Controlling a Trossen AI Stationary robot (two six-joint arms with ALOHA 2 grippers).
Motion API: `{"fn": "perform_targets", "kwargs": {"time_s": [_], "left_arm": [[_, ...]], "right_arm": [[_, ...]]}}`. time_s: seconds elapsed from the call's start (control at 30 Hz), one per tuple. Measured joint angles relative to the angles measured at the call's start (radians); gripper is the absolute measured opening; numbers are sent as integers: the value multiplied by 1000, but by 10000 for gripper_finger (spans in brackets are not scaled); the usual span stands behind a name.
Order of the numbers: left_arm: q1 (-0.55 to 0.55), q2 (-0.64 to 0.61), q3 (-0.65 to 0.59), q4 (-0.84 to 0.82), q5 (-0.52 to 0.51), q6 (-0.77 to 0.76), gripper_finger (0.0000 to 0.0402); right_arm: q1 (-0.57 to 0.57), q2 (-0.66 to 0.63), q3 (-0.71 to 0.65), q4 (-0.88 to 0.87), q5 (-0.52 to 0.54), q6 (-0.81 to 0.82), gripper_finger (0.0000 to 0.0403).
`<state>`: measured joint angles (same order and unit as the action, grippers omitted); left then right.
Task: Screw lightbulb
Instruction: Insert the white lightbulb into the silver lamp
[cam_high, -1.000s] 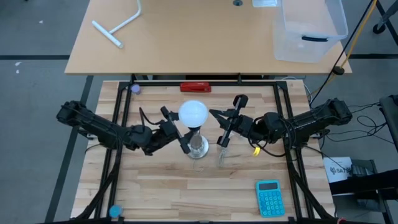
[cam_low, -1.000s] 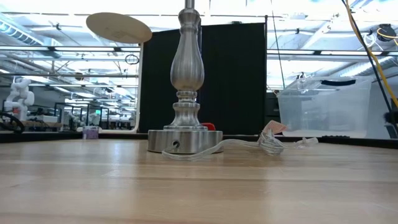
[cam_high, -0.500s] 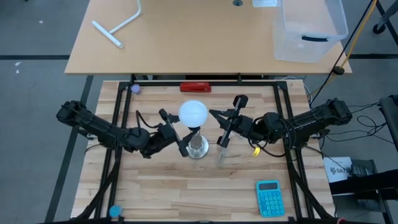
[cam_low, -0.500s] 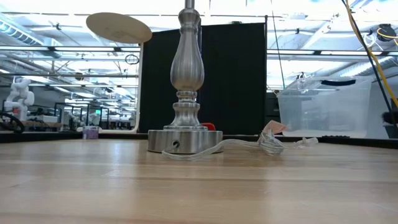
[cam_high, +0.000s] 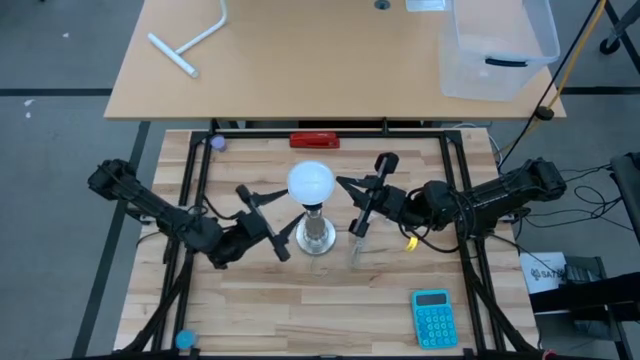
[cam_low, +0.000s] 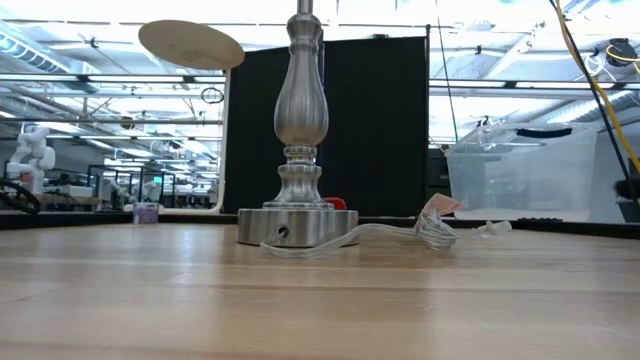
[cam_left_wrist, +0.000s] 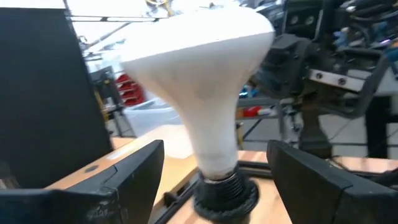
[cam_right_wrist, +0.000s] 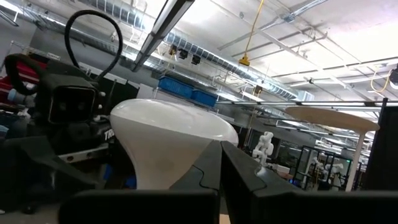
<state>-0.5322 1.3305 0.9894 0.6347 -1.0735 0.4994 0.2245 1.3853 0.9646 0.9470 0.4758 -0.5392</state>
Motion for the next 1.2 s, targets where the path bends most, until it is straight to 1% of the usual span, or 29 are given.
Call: {"fn": "perform_targets", "kwargs": {"time_s": [0.13,0.23,0.3,0.37,0.57,0.6,0.73,0.93,1.2], "left_arm": [[-53,-23,0,0,-61,45,271],[-89,-44,0,15,-105,88,237],[-102,-56,0,21,-106,110,205],[-104,-66,0,47,-83,128,167],[-79,-70,0,68,-50,207,28],[-73,-70,0,69,-34,217,14],[-51,-70,0,97,45,239,3],[-44,-70,0,147,75,277,1],[-38,-70,0,175,124,278,1]], "right_arm": [[0,0,0,0,0,0,0],[0,0,0,2,0,-2,0],[0,0,0,11,0,-3,0],[0,0,0,15,-1,-3,0],[-2,0,0,18,-1,-4,0],[-2,0,0,19,-1,-4,0],[-2,0,0,21,-1,-4,0],[-9,0,0,30,-3,-4,0],[-28,0,0,50,-14,1,0]]}}
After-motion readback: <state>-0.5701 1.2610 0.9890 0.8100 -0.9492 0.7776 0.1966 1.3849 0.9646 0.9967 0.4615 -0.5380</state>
